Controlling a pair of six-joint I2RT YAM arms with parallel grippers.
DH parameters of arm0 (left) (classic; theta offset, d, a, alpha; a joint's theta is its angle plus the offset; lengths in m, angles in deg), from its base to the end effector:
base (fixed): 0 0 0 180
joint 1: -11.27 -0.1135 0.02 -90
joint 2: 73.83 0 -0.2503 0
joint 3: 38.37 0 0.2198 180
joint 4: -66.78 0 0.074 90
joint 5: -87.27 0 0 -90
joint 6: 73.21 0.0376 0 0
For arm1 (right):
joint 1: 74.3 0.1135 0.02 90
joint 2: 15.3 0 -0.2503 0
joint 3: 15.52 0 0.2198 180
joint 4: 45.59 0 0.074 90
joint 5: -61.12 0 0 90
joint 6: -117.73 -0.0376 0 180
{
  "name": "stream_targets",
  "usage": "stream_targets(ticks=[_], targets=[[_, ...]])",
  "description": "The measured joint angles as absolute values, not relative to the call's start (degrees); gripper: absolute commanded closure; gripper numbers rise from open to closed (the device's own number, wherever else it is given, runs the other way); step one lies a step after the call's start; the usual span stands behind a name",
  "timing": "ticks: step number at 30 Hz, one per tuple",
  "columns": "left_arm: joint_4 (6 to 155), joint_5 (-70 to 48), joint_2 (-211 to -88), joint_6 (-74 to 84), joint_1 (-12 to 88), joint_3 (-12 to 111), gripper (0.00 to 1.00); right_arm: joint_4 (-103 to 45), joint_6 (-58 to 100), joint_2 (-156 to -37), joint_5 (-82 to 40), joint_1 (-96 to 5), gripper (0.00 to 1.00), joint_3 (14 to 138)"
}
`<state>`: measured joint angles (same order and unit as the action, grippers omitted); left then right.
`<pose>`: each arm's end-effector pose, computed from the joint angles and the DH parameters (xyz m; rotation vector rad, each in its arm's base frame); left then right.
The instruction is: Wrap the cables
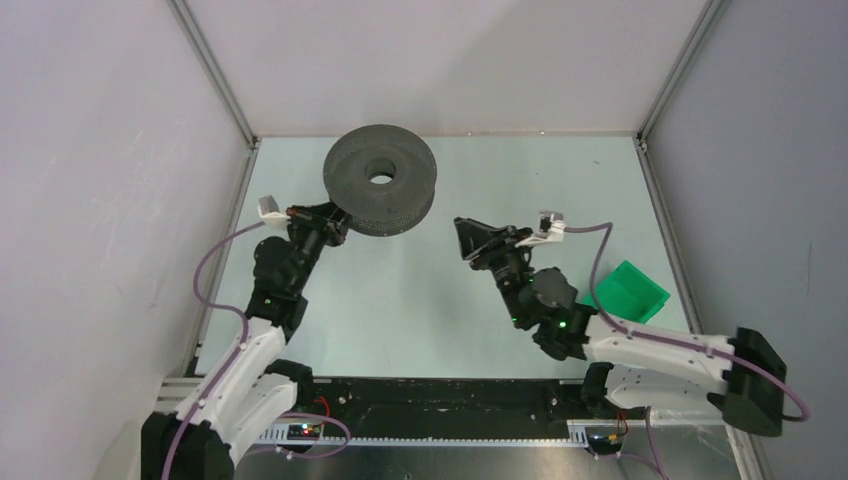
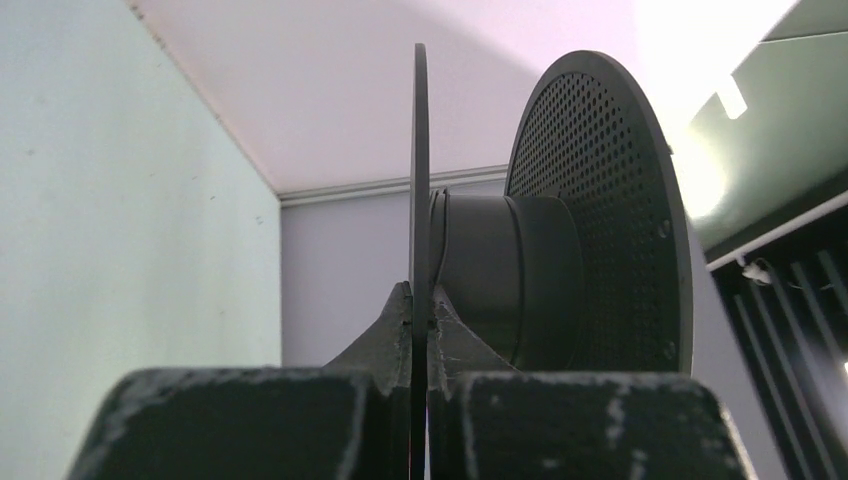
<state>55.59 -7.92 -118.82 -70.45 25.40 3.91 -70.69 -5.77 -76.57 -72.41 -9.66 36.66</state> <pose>0.1667 -0.0455 0.2965 -0.8898 1.3420 -1.4894 0.1151 0.1823 0.3262 0.3068 1.4011 0.9393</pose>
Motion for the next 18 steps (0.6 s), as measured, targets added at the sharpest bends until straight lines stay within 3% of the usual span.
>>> stream_targets(ticks=[6, 10, 15, 18], targets=[[54.13, -10.54, -127.65, -67.48, 25.40, 4.28, 1.00, -57.27, -0.92, -63.11, -68.34, -9.75, 0.51, 36.44], [52.58, -11.55, -133.77, -64.74, 25.40, 4.35, 1.00, -47.33, 0.57, -55.35, -66.57, -9.48, 0.34, 35.80], [50.11, -14.15, -143.98, -60.72, 25.40, 7.10, 1.00, -37.08, 2.34, -48.71, -66.46, -9.31, 0.04, 35.15], [48.23, -16.01, -149.88, -59.32, 25.40, 9.72, 1.00, -31.35, 2.97, -45.41, -67.01, -9.27, 0.01, 34.91]])
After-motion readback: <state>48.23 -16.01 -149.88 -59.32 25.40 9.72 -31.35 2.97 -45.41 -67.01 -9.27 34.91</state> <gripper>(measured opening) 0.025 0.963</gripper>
